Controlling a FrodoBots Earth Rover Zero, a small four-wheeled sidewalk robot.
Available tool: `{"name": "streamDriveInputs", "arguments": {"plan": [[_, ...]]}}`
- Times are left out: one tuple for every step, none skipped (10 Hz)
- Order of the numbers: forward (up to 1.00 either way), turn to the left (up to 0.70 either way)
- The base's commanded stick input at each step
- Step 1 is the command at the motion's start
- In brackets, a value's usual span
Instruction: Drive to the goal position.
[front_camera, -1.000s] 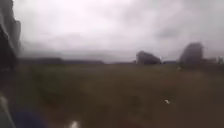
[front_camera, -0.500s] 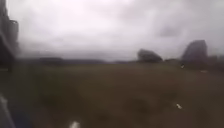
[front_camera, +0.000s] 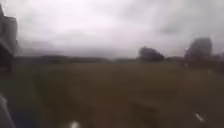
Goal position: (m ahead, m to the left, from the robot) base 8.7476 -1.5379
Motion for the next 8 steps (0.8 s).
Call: {"name": "streamDriveInputs", "arguments": {"plan": [[0.70,0.00],[0.70,0.00],[0.70,0.00],[0.70,0.00],[0.70,0.00],[0.70,0.00],[0.70,0.00],[0.70,0.00]]}}
